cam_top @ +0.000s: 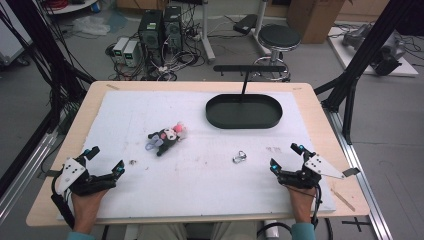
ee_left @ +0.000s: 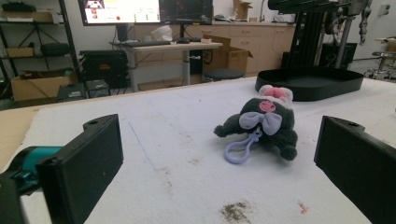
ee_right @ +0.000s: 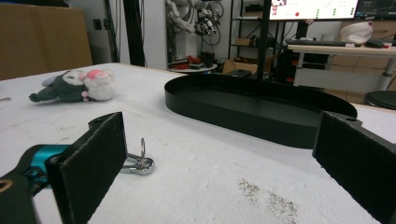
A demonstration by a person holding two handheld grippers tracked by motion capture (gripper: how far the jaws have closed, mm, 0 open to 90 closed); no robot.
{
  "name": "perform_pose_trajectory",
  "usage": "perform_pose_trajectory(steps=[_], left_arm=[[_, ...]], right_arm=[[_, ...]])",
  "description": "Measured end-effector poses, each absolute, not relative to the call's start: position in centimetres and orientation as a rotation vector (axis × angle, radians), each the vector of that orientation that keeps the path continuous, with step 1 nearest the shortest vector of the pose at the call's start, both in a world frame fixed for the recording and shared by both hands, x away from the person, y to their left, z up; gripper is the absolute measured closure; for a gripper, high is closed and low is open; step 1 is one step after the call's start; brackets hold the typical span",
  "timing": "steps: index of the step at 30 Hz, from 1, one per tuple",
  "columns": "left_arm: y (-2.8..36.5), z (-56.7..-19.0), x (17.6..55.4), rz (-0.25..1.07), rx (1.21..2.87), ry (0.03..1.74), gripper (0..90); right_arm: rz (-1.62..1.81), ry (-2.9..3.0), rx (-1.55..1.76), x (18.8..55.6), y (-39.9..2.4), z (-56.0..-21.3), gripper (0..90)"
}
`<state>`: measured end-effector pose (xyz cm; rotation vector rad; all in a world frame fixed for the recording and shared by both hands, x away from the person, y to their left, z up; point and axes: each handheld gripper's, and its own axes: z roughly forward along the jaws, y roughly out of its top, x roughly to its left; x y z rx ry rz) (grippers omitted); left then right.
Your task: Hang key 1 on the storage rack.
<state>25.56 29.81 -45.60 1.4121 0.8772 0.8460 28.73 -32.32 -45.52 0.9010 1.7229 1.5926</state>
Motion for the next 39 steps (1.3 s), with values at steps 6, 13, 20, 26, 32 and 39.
perform_pose_trajectory(steps=[6, 13, 20, 26, 32, 39], left_arm=[[29.8, -45.6, 25.6, 0.849, 1.423, 0.878, 1.7], [29.8, -45.5, 25.6, 0.848, 1.422, 0.878, 1.7], [30.0, -44.8, 26.1, 0.849, 1.442, 0.877, 1.7], [29.7, -43.4, 27.0, 0.832, 1.487, 0.881, 1.7], [29.2, -40.6, 28.4, 0.795, 1.579, 0.862, 1.7], [27.6, -37.5, 31.0, 0.755, 1.713, 0.798, 1.7]], right_arm=[[1.590, 1.722, 0.904, 28.7, -32.3, -45.5, 2.3], [1.578, 1.716, 0.892, 28.6, -32.2, -45.5, 2.4], [1.587, 1.713, 0.899, 28.6, -32.2, -45.5, 2.4], [1.581, 1.714, 0.887, 28.6, -32.2, -45.5, 2.4], [1.587, 1.711, 0.899, 28.6, -32.2, -45.5, 2.4], [1.587, 1.708, 0.897, 28.6, -32.2, -45.5, 2.4]])
